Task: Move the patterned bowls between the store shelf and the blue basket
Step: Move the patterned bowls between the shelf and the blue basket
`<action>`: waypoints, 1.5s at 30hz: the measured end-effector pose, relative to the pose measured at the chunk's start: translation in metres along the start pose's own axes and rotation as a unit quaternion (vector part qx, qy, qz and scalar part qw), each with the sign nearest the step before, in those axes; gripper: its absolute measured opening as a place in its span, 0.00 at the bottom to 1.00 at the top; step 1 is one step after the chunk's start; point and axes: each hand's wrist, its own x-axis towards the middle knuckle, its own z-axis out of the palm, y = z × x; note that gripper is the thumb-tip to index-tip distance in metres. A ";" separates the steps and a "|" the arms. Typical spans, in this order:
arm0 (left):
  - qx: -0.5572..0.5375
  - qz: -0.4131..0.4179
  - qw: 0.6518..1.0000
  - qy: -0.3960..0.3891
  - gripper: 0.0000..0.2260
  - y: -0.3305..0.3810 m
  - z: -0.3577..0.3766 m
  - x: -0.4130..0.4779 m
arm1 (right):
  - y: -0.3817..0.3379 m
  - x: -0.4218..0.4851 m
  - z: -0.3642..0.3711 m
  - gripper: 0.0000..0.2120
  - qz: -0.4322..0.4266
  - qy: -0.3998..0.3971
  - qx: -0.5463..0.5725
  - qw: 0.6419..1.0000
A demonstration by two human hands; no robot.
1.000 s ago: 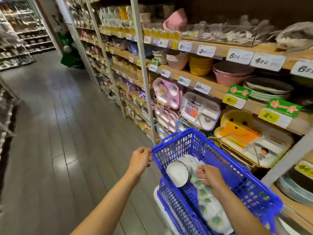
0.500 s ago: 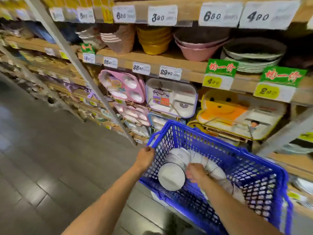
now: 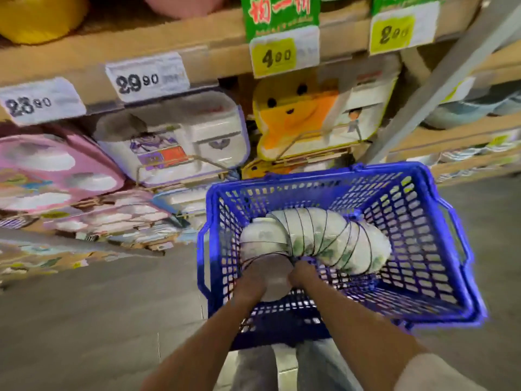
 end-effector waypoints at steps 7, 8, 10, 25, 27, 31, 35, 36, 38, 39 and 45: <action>-0.049 -0.032 0.998 0.024 0.25 -0.009 0.016 0.016 | 0.002 0.022 0.018 0.17 0.007 0.051 0.006 0.999; -0.065 -0.034 0.997 0.021 0.27 -0.009 0.017 0.015 | 0.003 0.022 0.017 0.18 0.002 0.052 0.003 0.999; -0.089 -0.036 0.995 0.022 0.26 -0.009 0.015 0.014 | 0.002 0.018 0.011 0.18 -0.004 0.053 0.007 0.999; -0.164 0.112 0.979 0.043 0.24 0.034 -0.043 -0.047 | -0.002 -0.088 -0.090 0.17 0.002 -0.121 0.158 0.980; -0.196 0.147 0.969 0.031 0.23 0.046 -0.058 -0.054 | -0.007 -0.112 -0.112 0.18 0.002 -0.150 0.179 0.972; -0.297 0.228 0.927 -0.001 0.23 0.081 -0.090 -0.075 | -0.010 -0.155 -0.158 0.18 -0.035 -0.137 0.240 0.960; -0.413 0.265 0.871 -0.030 0.22 0.121 -0.113 -0.119 | -0.010 -0.207 -0.197 0.19 -0.072 -0.096 0.246 0.962; -0.430 0.273 0.860 -0.029 0.22 0.132 -0.118 -0.132 | -0.008 -0.222 -0.205 0.20 -0.081 -0.071 0.241 0.965; -0.448 0.296 0.843 -0.033 0.21 0.153 -0.124 -0.155 | -0.002 -0.248 -0.218 0.19 -0.102 0.009 0.252 0.962; -0.455 0.308 0.834 -0.039 0.19 0.164 -0.126 -0.165 | 0.003 -0.261 -0.223 0.18 -0.118 0.051 0.264 0.956; -0.504 0.328 0.797 -0.052 0.17 0.227 -0.118 -0.225 | 0.046 -0.318 -0.239 0.15 -0.247 0.240 0.411 0.844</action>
